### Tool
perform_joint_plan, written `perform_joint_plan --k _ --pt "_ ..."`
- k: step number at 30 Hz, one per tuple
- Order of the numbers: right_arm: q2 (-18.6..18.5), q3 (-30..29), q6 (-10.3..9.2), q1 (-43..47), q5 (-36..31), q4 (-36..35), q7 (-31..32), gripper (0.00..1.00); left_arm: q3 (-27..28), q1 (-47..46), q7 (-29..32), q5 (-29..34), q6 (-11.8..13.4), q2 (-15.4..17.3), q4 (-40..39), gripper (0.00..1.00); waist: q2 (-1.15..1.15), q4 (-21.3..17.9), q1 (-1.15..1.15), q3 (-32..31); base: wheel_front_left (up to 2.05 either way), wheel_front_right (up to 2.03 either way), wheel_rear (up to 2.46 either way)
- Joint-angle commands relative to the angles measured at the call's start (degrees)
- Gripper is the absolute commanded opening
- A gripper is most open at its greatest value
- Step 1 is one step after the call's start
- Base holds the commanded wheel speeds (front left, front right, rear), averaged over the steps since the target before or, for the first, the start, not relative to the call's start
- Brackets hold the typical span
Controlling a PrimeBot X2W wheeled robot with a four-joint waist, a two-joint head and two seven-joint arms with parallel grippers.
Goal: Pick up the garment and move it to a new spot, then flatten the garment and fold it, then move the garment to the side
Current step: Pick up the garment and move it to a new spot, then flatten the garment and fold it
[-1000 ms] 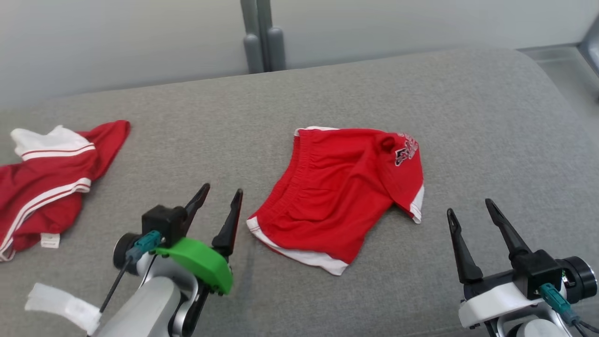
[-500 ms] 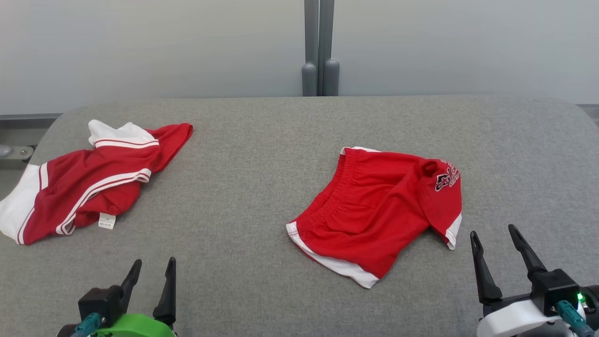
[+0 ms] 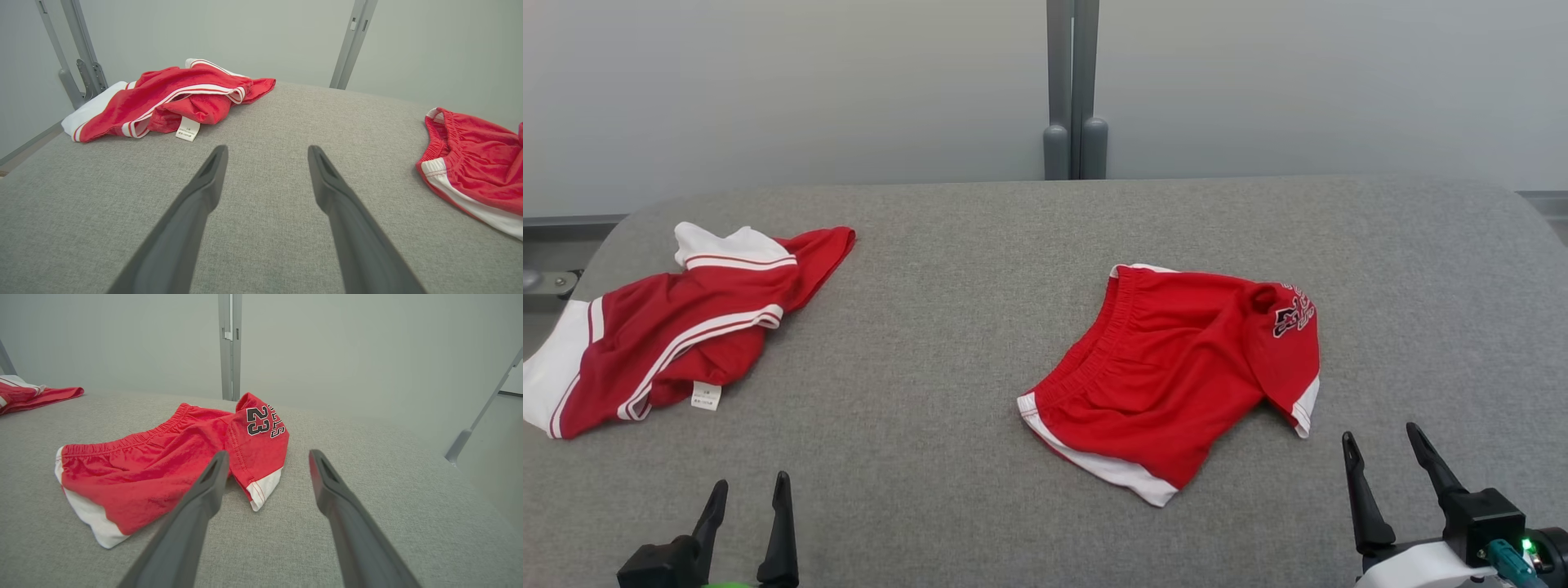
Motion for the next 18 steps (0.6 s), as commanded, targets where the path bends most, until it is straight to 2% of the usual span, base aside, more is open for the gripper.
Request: perform_joint_plan --k 1,18 --pt "0.2 -0.1 -0.08 0.5 0.2 0.2 -0.2 1.00 0.5 -0.1 -0.2 0.7 -0.3 -0.6 -0.2 1.00 0.00 -0.3 0.00 0.1 0.00 0.00 0.00" --pt "0.0 0.7 -0.08 -0.6 0.9 1.1 -0.2 1.00 -2.0 -2.7 -0.2 -0.3 -0.5 -0.1 1.1 1.00 0.00 -0.7 0.00 0.5 0.00 0.00 0.00"
